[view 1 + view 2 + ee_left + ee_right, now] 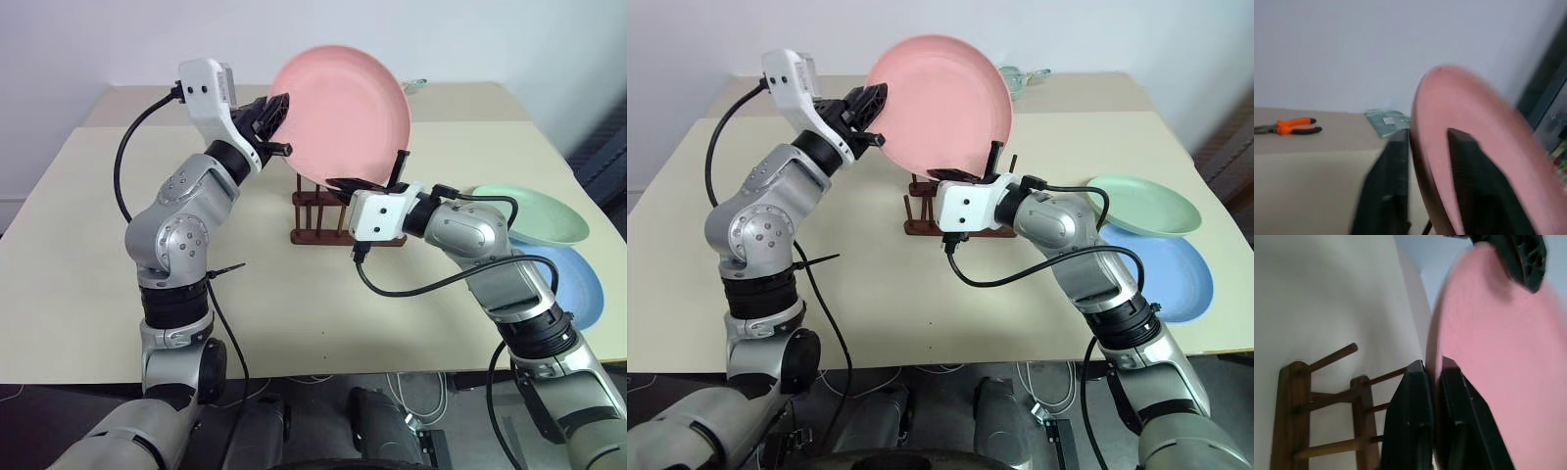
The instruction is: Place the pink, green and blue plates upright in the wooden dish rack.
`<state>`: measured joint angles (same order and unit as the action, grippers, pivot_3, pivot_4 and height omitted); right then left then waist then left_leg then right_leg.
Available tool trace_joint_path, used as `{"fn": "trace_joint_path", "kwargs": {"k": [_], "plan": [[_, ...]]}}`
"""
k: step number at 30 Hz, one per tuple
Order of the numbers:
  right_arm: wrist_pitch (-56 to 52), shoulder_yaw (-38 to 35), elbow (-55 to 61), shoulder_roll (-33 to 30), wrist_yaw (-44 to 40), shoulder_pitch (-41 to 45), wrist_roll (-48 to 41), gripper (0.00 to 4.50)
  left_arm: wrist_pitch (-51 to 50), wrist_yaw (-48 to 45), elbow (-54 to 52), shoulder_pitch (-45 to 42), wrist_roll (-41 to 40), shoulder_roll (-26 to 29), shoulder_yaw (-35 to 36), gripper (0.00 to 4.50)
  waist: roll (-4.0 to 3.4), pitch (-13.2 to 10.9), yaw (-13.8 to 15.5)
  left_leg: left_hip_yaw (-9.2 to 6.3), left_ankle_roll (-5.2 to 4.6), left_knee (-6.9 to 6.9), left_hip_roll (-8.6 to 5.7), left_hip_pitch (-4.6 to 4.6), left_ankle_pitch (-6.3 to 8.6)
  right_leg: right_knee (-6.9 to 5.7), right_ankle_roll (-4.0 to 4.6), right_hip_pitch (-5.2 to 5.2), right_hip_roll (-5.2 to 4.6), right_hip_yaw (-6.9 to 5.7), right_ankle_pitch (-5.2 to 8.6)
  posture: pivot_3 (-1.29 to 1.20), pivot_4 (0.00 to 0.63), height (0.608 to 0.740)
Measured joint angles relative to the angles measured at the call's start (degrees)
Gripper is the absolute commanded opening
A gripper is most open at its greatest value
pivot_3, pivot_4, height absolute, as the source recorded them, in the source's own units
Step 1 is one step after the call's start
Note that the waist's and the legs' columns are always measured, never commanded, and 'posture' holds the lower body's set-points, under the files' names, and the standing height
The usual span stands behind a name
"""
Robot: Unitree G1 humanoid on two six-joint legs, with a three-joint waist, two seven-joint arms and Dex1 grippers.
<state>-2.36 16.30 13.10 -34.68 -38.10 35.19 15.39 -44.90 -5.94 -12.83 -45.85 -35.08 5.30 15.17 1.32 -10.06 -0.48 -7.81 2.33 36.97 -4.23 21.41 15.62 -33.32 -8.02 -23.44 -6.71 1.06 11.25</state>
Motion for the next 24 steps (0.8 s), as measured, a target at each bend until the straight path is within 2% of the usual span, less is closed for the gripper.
{"fn": "trace_joint_path", "kwargs": {"k": [3, 5, 7, 10, 13, 15, 18, 24], "plan": [[-0.2, -1.0, 0.1, -0.1, 0.0, -1.2, -0.4, 0.0, 3.3, 3.4, 1.6, -3.1, -2.4, -1.3, 5.3, 4.06, 0.1, -0.1, 0.0, -0.01, 0.0, 0.0, 0.0, 0.0, 0.0, 0.0, 0.0, -0.01, 0.01, 0.0, 0.0, 0.0, 0.15, 0.74], [-3.2, -4.7, 0.5, 1.1, 0.4, -2.1, -3.7, 0.0, 6.4, 4.0, 2.3, -4.0, -1.6, 1.4, 7.0, 4.06, 0.09, -0.1, -0.2, 0.02, 0.0, -0.04, 0.01, -0.03, 0.0, -0.01, 0.01, -0.01, 0.01, 0.02, 0.0, 0.0, 0.15, 0.74], [-10.9, -12.0, 2.2, 5.0, 1.4, -2.8, -11.5, 0.0, 10.0, 1.4, 2.6, -1.6, 1.5, 6.8, 5.8, 4.06, 0.06, -0.1, -0.4, 0.04, 0.0, -0.12, 0.04, -0.08, 0.0, -0.02, 0.02, -0.04, 0.05, 0.06, -0.01, 0.0, 0.15, 0.74], [-27.2, -25.4, 7.0, 12.6, 5.4, -2.3, -29.0, 0.0, 13.3, -7.7, 2.5, 7.5, 5.6, 14.1, 0.5, 4.06, -0.03, -0.1, -0.2, 0.01, 0.0, -0.19, 0.05, -0.08, -0.01, -0.06, 0.07, -0.08, 0.07, 0.1, -0.02, 0.0, 0.15, 0.74], [-40.9, -36.0, 9.2, 18.4, 11.8, 0.1, -46.9, 0.0, 12.3, -19.4, -0.2, 17.1, 3.3, 17.6, -5.5, 4.06, -0.06, -0.1, -0.1, -0.02, -0.02, -0.17, 0.05, 0.02, 0.0, 0.03, 0.18, -0.1, 0.03, 0.09, -0.04, 0.0, 0.15, 0.74], [-46.9, -41.0, 9.3, 19.7, 16.5, 1.9, -55.6, 0.0, 10.6, -27.1, -4.3, 22.1, 1.0, 20.0, -11.2, 4.06, -0.14, -0.2, 0.0, -0.02, -0.03, -0.17, 0.05, 0.04, 0.01, 0.05, 0.35, -0.11, -0.01, 0.09, 0.05, 0.0, 0.15, 0.74], [-52.4, -45.4, 9.3, 19.9, 23.2, 3.6, -64.9, 0.0, 9.2, -34.5, -9.8, 25.0, -0.7, 22.5, -17.0, 4.06, -0.32, -0.3, -0.2, 0.0, -0.04, -0.19, 0.07, 0.01, 0.01, 0.04, 0.38, -0.12, 0.01, 0.08, 0.06, 0.0, 0.15, 0.74], [-56.8, -46.8, 9.2, 19.1, 31.2, 3.0, -74.5, 0.0, 8.0, -36.9, -12.8, 25.5, -1.7, 22.8, -20.6, 4.06, -0.55, -0.2, -0.4, 0.08, -0.06, -0.25, 0.09, -0.04, 0.01, 0.02, 0.34, -0.12, 0.03, 0.08, 0.06, 0.0, 0.15, 0.74]]}}
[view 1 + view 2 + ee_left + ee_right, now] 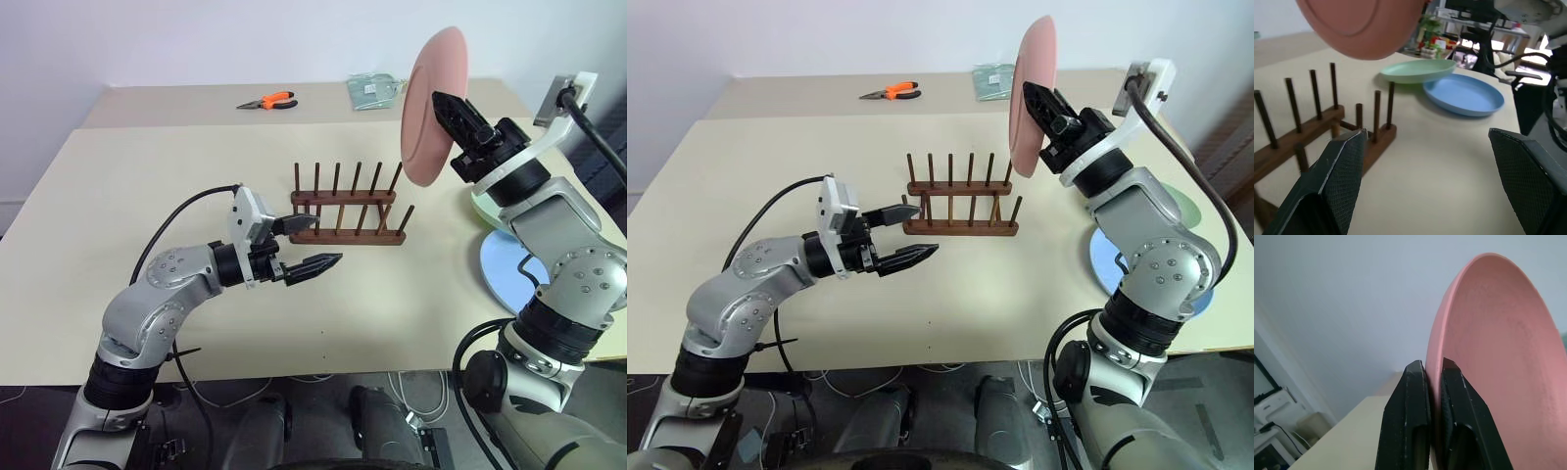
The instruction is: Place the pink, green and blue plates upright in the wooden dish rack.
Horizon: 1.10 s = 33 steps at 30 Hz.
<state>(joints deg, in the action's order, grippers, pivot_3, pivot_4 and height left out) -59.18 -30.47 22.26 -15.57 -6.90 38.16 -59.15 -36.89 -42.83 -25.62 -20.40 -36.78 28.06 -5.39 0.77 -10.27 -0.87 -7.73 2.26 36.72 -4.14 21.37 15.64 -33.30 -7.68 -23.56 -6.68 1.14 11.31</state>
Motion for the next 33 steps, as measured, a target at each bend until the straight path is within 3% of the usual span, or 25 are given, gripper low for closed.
{"fn": "trace_joint_path", "kwargs": {"k": [17, 20, 24, 29, 33], "plan": [[0.4, 2.0, -6.4, -3.1, 8.8, -1.5, -12.2, 0.0, -0.1, -0.3, -0.1, 0.6, 1.6, -0.1, -2.6, 4.06, -0.01, 0.0, 0.1, 0.01, -0.02, 0.0, 0.0, 0.02, 0.0, 0.03, -0.01, 0.01, -0.01, 0.0, 0.0, 0.0, 0.15, 0.74], [0.6, 2.2, -8.1, -3.6, 10.8, -1.6, -13.6, 1.07, 0.0, -0.3, -0.1, 0.8, 2.3, -0.1, -2.9, 4.13, -0.01, 0.0, 0.1, 0.01, -0.02, 0.0, 0.0, 0.02, 0.0, 0.04, 0.0, 0.01, 0.0, 0.0, 0.01, 0.0, 0.15, 0.74], [2.9, 4.3, -8.0, -6.8, 9.3, -2.5, -10.4, 3.0, 0.1, -0.3, -0.1, 1.6, 2.9, -0.1, -3.2, 4.13, -0.03, 0.0, 0.1, 0.03, -0.04, 0.0, -0.01, 0.05, 0.01, 0.07, -0.01, 0.0, -0.01, 0.0, 0.01, 0.0, 0.15, 0.74], [11.6, 4.8, -8.8, -18.5, 1.7, -4.6, 1.6, 3.0, 0.2, -0.5, -0.1, 1.6, 3.6, -0.1, -3.5, 4.13, -0.01, 0.0, 0.5, 0.05, -0.07, 0.02, -0.03, 0.07, 0.03, 0.21, -0.08, 0.1, -0.03, -0.01, 0.06, 0.0, 0.15, 0.74], [18.2, 7.4, -13.7, -33.8, -8.7, -14.8, 15.9, 4.35, 0.2, -1.1, 0.1, 1.8, 4.3, 0.3, -4.4, 4.13, 0.0, 0.0, 0.5, 0.12, -0.15, 0.03, -0.02, 0.06, 0.08, 0.22, -0.26, 0.11, -0.05, 0.0, 0.19, 0.0, 0.15, 0.74]]}}
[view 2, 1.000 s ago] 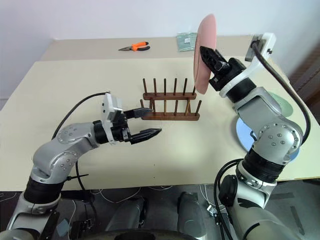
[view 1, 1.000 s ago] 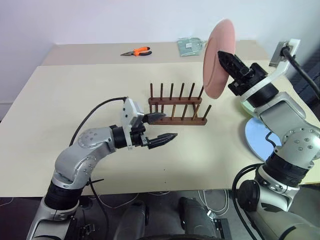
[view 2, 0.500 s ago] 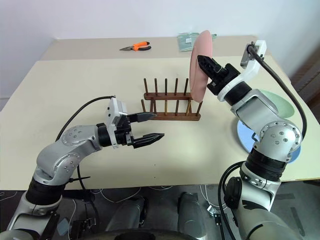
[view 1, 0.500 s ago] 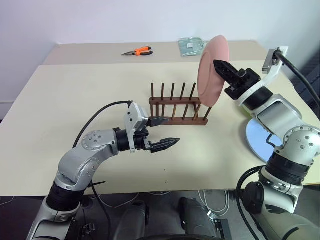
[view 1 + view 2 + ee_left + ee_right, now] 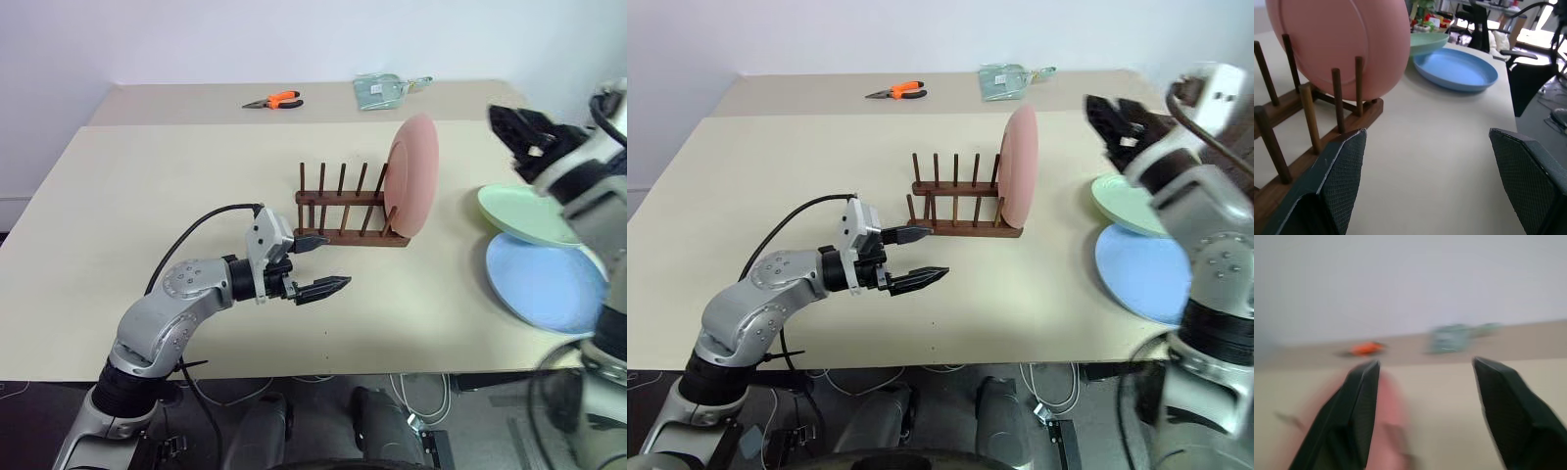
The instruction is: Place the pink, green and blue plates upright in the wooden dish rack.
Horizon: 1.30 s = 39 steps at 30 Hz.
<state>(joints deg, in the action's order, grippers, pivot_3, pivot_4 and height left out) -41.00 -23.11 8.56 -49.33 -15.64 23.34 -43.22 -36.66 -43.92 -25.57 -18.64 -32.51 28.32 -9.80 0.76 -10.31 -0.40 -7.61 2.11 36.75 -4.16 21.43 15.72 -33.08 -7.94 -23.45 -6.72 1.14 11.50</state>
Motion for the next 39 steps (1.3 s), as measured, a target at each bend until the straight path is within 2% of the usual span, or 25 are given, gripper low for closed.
{"fn": "trace_joint_path", "kwargs": {"k": [2, 5, 9, 13, 16, 19, 21, 23, 27, 30, 33, 36, 39], "plan": [[6.2, 4.9, -1.1, -7.0, -6.2, -7.2, 9.1, 4.43, 0.1, -0.5, 0.2, -0.3, 0.5, 0.0, -0.5, 4.13, -0.06, 0.0, -0.2, 0.09, -0.01, -0.02, 0.02, -0.04, 0.01, -0.02, -0.03, -0.01, -0.01, 0.03, 0.01, 0.0, 0.15, 0.74], [17.9, 12.2, -4.8, -14.4, -12.8, -16.3, 23.3, 4.43, 0.7, -1.5, 0.8, -0.7, 1.2, -0.1, -0.9, 4.13, -0.06, 0.0, -0.5, 0.19, -0.01, 0.01, 0.05, -0.08, 0.01, -0.02, -0.03, -0.01, -0.01, 0.06, 0.02, 0.0, 0.15, 0.74], [29.3, 16.6, -12.5, -15.5, -15.6, -17.5, 34.5, 4.43, 1.2, -2.2, 1.5, -1.7, 2.1, -0.3, -1.6, 4.13, -0.07, 0.0, -0.5, 0.26, -0.01, 0.12, 0.05, -0.05, 0.02, -0.03, -0.01, 0.0, -0.04, 0.13, 0.01, 0.0, 0.15, 0.74], [38.4, 21.1, -21.3, -15.2, -15.5, -14.0, 43.5, 4.43, 1.5, -2.5, 2.0, -1.8, 2.6, -0.3, -2.2, 4.13, -0.05, 0.0, -0.3, 0.25, -0.02, 0.14, 0.02, -0.04, 0.02, -0.02, 0.0, 0.0, -0.05, 0.14, -0.01, 0.0, 0.15, 0.74], [43.0, 23.5, -29.0, -12.9, -14.4, -9.1, 47.9, 3.59, 1.9, -2.8, 2.0, -1.8, 2.9, -0.3, -2.4, 4.13, -0.04, 0.0, -0.3, 0.24, -0.01, 0.15, 0.02, -0.04, 0.02, -0.04, 0.02, 0.01, -0.05, 0.15, -0.03, 0.0, 0.15, 0.74], [45.6, 24.7, -33.3, -11.7, -14.2, -6.9, 50.2, 2.1, 1.9, -2.6, 1.9, -1.7, 3.1, -0.3, -2.4, 4.13, -0.05, 0.0, -0.3, 0.22, -0.01, 0.15, 0.01, -0.03, 0.02, -0.04, 0.2, 0.01, -0.05, 0.15, -0.14, 0.0, 0.15, 0.74], [46.7, 24.8, -34.6, -11.1, -14.3, -6.2, 51.0, 0.95, 1.9, -2.3, 1.8, -1.6, 3.2, -0.2, -2.3, 4.13, -0.05, 0.0, -0.2, 0.21, -0.01, 0.16, 0.0, -0.03, 0.02, -0.04, 0.2, 0.02, -0.05, 0.16, -0.14, 0.0, 0.15, 0.74], [46.8, 24.3, -34.5, -10.6, -15.1, -6.0, 50.6, 0.04, 1.9, -2.1, 1.5, -1.1, 3.2, -0.1, -2.3, 4.13, -0.05, 0.0, -0.2, 0.19, -0.02, 0.16, 0.0, -0.04, 0.02, -0.04, 0.2, 0.04, -0.05, 0.16, -0.15, 0.0, 0.15, 0.74], [42.4, 18.6, -28.9, -9.5, -17.9, -7.2, 44.4, 0.04, 2.0, -2.0, 0.6, -0.3, 3.2, 0.1, -2.2, 4.13, -0.1, -0.1, -0.2, 0.15, -0.02, 0.17, 0.0, -0.04, 0.02, -0.06, 0.2, 0.04, -0.05, 0.17, -0.15, 0.0, 0.15, 0.74], [35.4, 11.3, -20.2, -7.5, -19.2, -7.1, 36.0, 0.04, 2.0, -1.9, 0.6, -0.3, 3.2, 0.2, -2.0, 4.13, -0.1, -0.1, -0.3, 0.14, -0.02, 0.17, 0.01, -0.05, 0.02, -0.07, 0.19, 0.05, -0.04, 0.17, -0.15, 0.0, 0.15, 0.74], [26.0, 4.6, -11.7, -3.1, -18.4, -2.8, 25.5, 0.04, 2.1, -2.1, 0.8, -0.3, 3.2, 0.2, -1.4, 4.13, -0.1, -0.1, -0.4, 0.12, -0.02, 0.17, 0.03, -0.06, 0.02, -0.09, 0.19, 0.05, -0.01, 0.17, -0.15, 0.0, 0.15, 0.74], [12.6, -2.2, -3.2, 5.9, -9.8, 9.5, 4.9, 0.04, 2.9, -2.1, 2.8, -0.3, 3.3, 0.7, 0.4, 4.13, -0.22, -0.1, -0.6, 0.05, -0.02, 0.18, 0.08, -0.07, 0.02, -0.14, 0.24, 0.01, 0.03, 0.17, -0.18, 0.0, 0.15, 0.74], [4.9, -4.9, 5.0, 11.8, 0.2, 19.5, -12.9, 0.04, 4.2, -1.9, 5.0, 0.1, 3.6, 2.1, 3.4, 4.13, -0.21, -0.1, -0.2, -0.15, -0.02, 0.09, 0.09, -0.03, 0.02, -0.14, 0.23, -0.01, 0.06, 0.0, -0.17, 0.0, 0.15, 0.74]]}}
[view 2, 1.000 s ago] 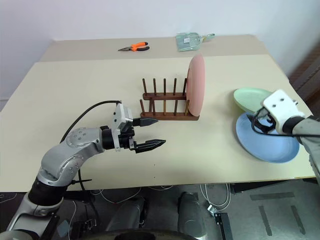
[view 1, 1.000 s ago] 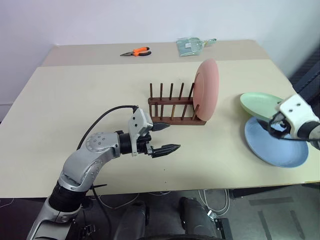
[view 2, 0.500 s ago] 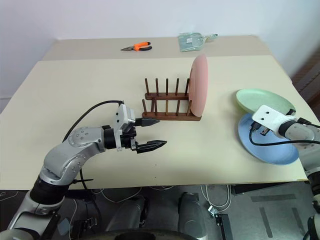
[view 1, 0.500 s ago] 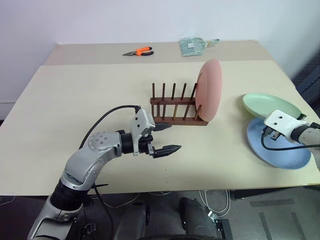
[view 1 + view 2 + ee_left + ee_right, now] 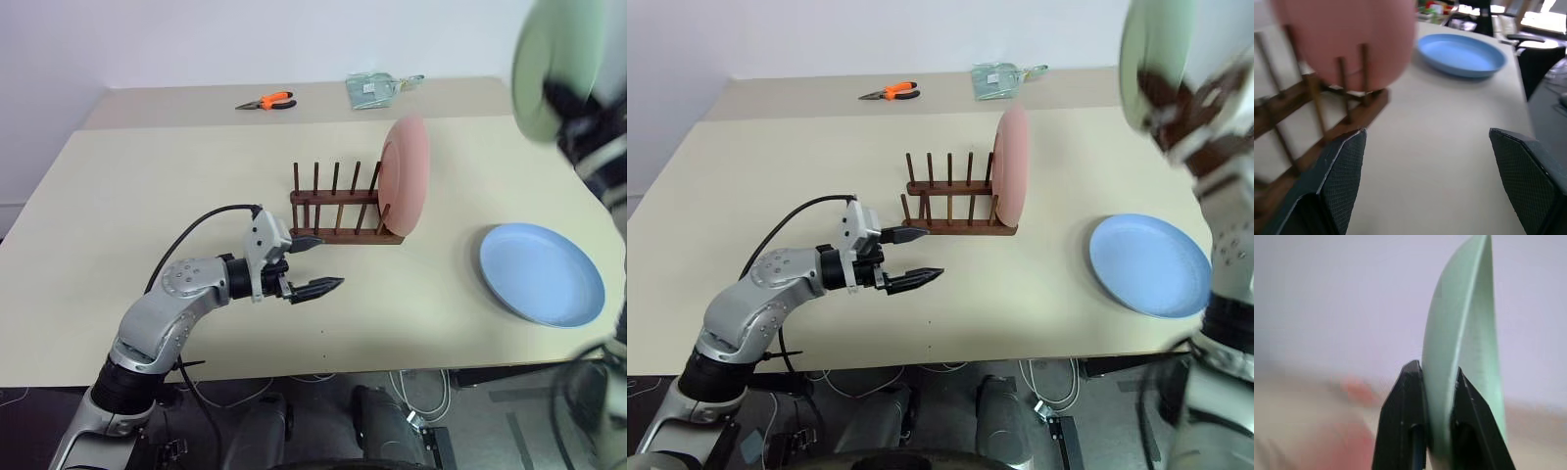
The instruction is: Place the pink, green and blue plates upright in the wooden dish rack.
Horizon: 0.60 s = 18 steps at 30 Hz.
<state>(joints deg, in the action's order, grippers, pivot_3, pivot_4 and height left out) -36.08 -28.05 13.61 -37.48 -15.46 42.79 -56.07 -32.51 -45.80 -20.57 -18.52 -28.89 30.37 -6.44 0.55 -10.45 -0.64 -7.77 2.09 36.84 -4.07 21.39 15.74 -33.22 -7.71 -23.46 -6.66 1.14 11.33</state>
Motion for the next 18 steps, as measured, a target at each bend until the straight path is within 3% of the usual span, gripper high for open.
{"fn": "trace_joint_path", "kwargs": {"k": [3, 7, 11, 18], "plan": [[-3.9, 2.4, 6.2, 8.2, 11.9, 4.8, -13.7, 0.04, 1.7, 0.3, 2.9, 0.7, 1.0, 2.6, 4.3, 4.13, 0.1, 0.1, 0.1, -0.1, 0.0, -0.03, -0.03, 0.03, 0.0, 0.03, 0.0, 0.0, -0.02, -0.06, 0.0, 0.0, 0.15, 0.74], [-6.2, 7.4, 7.8, 15.1, 24.8, 4.5, -23.2, 0.04, 3.4, 0.4, 5.0, 1.8, 2.1, 4.7, 7.9, 4.13, 0.08, 0.0, 0.2, -0.11, 0.0, 0.01, -0.08, 0.05, 0.0, 0.03, 0.01, -0.04, -0.11, 0.03, 0.0, 0.0, 0.15, 0.74], [-7.7, 13.2, 9.2, 18.3, 34.9, -0.2, -26.1, 0.04, 4.2, 0.5, 5.2, 2.5, 2.5, 5.5, 9.0, 4.13, 0.04, 0.0, 0.1, -0.06, 0.01, -0.02, -0.09, 0.09, -0.01, -0.01, 0.01, -0.13, -0.09, 0.02, 0.0, 0.0, 0.15, 0.74], [-7.8, 15.8, 9.9, 18.5, 43.4, -3.8, -27.5, 0.04, 4.1, 1.1, 3.6, 3.8, 2.4, 5.1, 9.1, 4.13, 0.03, 0.0, -0.1, 0.01, 0.01, -0.04, -0.06, 0.05, -0.01, -0.04, 0.01, -0.14, -0.03, 0.02, -0.01, 0.0, 0.15, 0.74]]}}
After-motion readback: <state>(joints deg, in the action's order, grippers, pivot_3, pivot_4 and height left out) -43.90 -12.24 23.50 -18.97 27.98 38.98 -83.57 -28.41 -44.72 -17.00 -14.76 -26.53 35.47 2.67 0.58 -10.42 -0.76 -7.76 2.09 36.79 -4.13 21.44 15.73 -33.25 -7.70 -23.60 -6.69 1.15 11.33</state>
